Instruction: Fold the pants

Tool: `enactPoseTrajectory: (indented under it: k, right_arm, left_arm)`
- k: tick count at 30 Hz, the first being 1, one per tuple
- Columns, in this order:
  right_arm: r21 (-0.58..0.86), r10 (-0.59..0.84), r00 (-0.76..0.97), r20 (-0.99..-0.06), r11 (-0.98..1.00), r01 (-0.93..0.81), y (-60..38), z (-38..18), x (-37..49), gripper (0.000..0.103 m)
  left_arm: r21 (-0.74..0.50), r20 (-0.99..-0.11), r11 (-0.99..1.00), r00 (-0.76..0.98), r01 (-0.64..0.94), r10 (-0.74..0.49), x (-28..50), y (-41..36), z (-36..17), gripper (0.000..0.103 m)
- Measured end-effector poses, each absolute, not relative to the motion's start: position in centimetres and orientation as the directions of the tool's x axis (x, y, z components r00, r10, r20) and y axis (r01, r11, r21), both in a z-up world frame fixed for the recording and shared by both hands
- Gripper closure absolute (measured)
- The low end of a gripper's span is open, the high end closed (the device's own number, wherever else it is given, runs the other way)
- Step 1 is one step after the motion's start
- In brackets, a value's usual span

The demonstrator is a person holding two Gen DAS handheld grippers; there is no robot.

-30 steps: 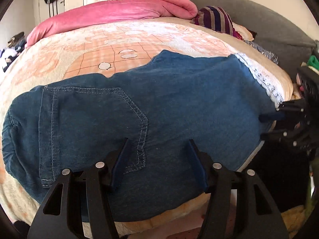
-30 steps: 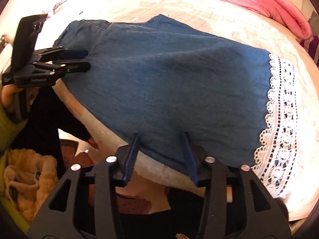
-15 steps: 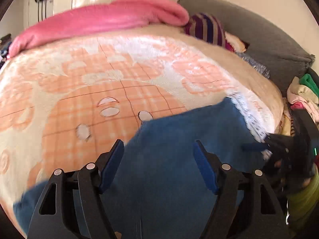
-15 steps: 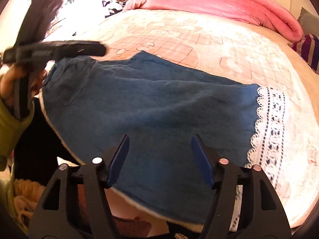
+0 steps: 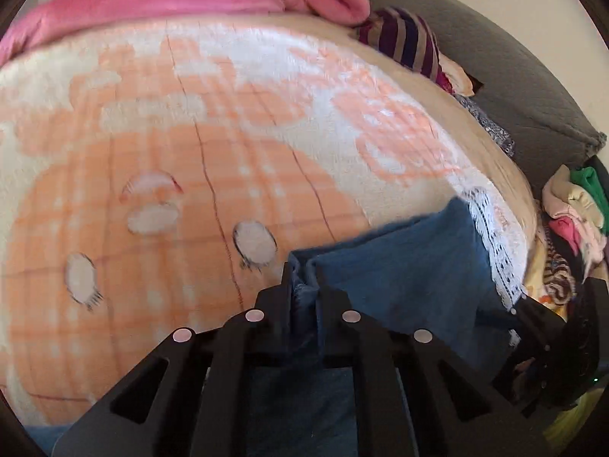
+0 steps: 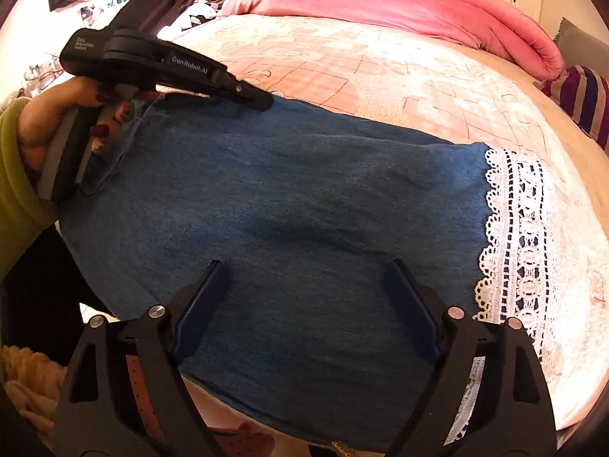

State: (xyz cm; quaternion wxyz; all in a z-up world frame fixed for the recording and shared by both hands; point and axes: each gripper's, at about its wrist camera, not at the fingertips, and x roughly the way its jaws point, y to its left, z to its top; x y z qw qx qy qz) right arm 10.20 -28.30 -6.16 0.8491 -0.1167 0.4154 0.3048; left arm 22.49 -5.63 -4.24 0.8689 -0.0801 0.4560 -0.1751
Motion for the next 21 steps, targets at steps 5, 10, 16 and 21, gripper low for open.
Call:
enactPoseTrajectory:
  k: [5, 10, 16, 21]
  right_arm:
    - [0.062, 0.425, 0.464, -0.777, 0.786, -0.615, -28.1, -6.4, 10.1, 0.022]
    - [0.107, 0.473, 0.53, -0.704, 0.808, -0.579, -30.3, -4.1, 10.6, 0.022]
    - [0.205, 0.4, 0.646, -0.65, 0.911, -0.358, -37.7, -0.6, 16.5, 0.021]
    - [0.294, 0.384, 0.581, -0.717, 0.923, -0.248, -40.2, -3.0, 22.3, 0.031]
  left_arm:
    - [-0.28, -0.765, 0.938, 0.544, 0.203, -0.346, 23.5, -4.6, -4.4, 0.095]
    - [-0.238, -0.74, 0.945, 0.588, 0.225, -0.326, 22.1, -4.9, -3.6, 0.086]
    - [-0.239, -0.637, 0.929, 0.677, 0.282, -0.369, 18.3, -4.5, -0.4, 0.073]
    - [-0.293, -0.653, 0.898, 0.617, 0.329, -0.439, 17.1, -5.5, -1.7, 0.073]
